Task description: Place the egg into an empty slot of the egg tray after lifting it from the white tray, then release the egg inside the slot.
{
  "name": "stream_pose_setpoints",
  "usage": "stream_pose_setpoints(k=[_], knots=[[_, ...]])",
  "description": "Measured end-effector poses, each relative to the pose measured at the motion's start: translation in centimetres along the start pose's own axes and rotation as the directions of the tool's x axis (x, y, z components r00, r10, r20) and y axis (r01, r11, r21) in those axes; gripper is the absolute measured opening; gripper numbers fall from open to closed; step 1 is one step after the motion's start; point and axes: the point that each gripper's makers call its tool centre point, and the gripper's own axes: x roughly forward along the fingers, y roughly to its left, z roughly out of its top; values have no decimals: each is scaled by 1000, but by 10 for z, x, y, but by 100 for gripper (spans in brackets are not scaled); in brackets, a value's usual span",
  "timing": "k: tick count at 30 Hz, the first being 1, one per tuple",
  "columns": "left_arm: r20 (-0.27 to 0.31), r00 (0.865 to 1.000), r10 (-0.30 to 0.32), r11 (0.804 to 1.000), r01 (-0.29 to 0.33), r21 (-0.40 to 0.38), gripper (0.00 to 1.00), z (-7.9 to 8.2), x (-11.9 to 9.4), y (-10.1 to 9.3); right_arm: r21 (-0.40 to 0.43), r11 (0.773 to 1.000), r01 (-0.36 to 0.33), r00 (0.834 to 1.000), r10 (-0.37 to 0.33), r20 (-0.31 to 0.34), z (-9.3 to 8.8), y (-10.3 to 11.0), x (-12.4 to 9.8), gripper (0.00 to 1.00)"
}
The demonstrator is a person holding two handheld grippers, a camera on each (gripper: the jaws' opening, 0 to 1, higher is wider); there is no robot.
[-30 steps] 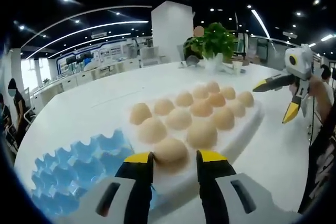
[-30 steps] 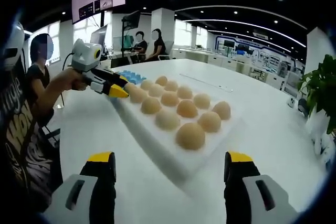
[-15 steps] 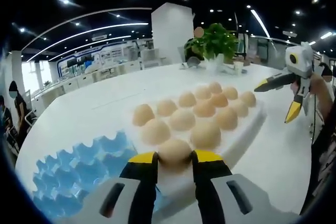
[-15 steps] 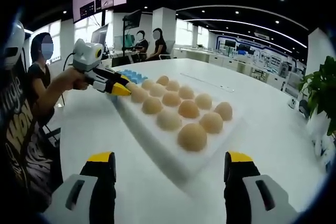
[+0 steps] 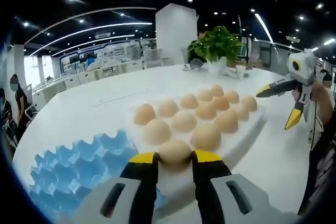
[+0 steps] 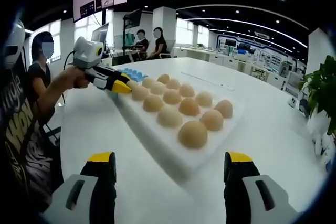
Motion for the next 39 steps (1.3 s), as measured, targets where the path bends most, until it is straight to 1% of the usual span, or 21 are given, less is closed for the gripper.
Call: stream_pose_setpoints(k=[2,4,6,7,8,10,12,13,14,15,20,21,22,23,24,25,28,31,33,34,39], knots=[[4,1000,3,1000,-3,-16,24,3,-1,-1,0,1000,-2,1000,2,-3,-1,0,0,88],[-4,1000,4,998,-4,-67,24,2,-3,-2,-1,1000,-4,1000,4,-7,-2,1,1,88],[-10,1000,3,999,-3,-45,24,1,-2,-4,-4,1000,-7,1000,6,-11,-2,1,1,87],[-20,1000,-10,999,11,38,24,0,0,-7,-7,1000,-8,1000,7,-11,-2,2,1,87],[-51,999,5,999,-3,42,25,-6,0,-6,-7,1000,-8,1000,7,-11,-2,2,1,87],[-39,999,-3,999,4,47,26,-4,5,-9,-7,1000,-10,1000,10,-12,-2,3,1,87],[-36,999,-30,999,31,35,32,-3,6,-12,-12,1000,-12,1000,12,-16,-3,4,1,87],[-23,998,-53,999,53,-9,39,-1,9,-16,-17,1000,-15,1000,15,-19,-3,5,1,86],[-4,997,-73,997,73,-7,47,3,11,-22,-20,1000,-16,1000,16,-21,-4,5,0,86],[-25,998,-59,998,60,32,47,1,11,-23,-18,1000,-15,1000,15,-21,-4,5,0,86],[-22,999,-47,999,47,22,43,3,8,-27,-2,1000,-2,1000,2,-15,-4,1,-2,86],[-19,999,-35,999,36,22,37,4,6,-26,-5,1000,0,1000,0,-14,-3,1,-2,86],[-11,999,35,999,-35,35,27,4,4,-13,-6,1000,-1,1000,1,-14,-3,1,-2,86],[-16,1000,-6,1000,7,28,27,3,5,-19,-8,1000,-2,1000,2,-13,-2,1,-2,86],[-6,1000,-17,1000,18,19,27,2,0,-24,-10,1000,-4,1000,4,-11,-1,1,-2,86],[-4,1000,-28,999,28,39,27,3,0,-28,-11,1000,-6,1000,5,-10,-1,1,-1,86],[-4,1000,-30,998,30,55,27,4,2,-33,-18,1000,-14,1000,13,-11,0,3,0,86],[26,999,-46,999,46,29,29,5,6,-33,-20,1000,-12,1000,12,-14,0,3,1,86],[38,999,-34,999,33,38,29,6,8,-33,-18,1000,-11,1000,11,-14,0,2,1,86],[38,999,-26,999,24,47,29,5,11,-24,-17,1000,-11,1000,10,-12,0,3,1,86],[39,999,-14,999,13,43,28,5,11,-19,-20,1000,-12,1000,12,-14,1,4,1,86]])
